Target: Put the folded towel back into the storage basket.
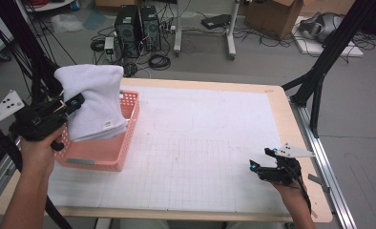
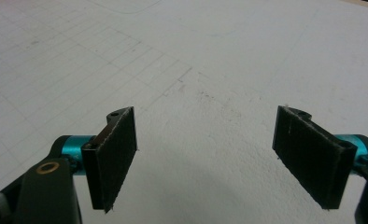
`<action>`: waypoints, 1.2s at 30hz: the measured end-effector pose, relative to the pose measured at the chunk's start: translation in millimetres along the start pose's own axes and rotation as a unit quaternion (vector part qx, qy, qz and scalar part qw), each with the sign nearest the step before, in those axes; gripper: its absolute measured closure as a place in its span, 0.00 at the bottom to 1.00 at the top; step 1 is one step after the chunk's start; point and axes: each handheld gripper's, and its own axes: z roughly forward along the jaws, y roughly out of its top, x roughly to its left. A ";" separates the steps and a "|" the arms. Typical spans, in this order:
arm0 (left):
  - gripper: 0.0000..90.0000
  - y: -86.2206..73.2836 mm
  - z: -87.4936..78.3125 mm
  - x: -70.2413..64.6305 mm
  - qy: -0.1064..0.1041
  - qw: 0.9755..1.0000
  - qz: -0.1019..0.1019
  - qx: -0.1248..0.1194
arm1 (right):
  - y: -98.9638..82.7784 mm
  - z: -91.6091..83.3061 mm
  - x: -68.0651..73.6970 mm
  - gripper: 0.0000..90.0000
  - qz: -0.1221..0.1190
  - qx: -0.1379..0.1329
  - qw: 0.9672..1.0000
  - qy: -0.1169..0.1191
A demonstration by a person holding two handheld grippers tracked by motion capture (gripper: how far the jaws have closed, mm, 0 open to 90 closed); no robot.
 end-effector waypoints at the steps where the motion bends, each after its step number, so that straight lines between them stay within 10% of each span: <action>1: 0.80 -0.8 -1.1 1.5 0.002 1.000 0.000 0.002 | -0.1 -0.1 -0.1 0.23 0.000 0.000 1.000 0.000; 36: 0.80 -58.1 0.8 40.6 0.037 0.997 -0.048 0.049 | -2.1 -0.4 -1.0 0.23 0.000 0.007 1.000 -0.004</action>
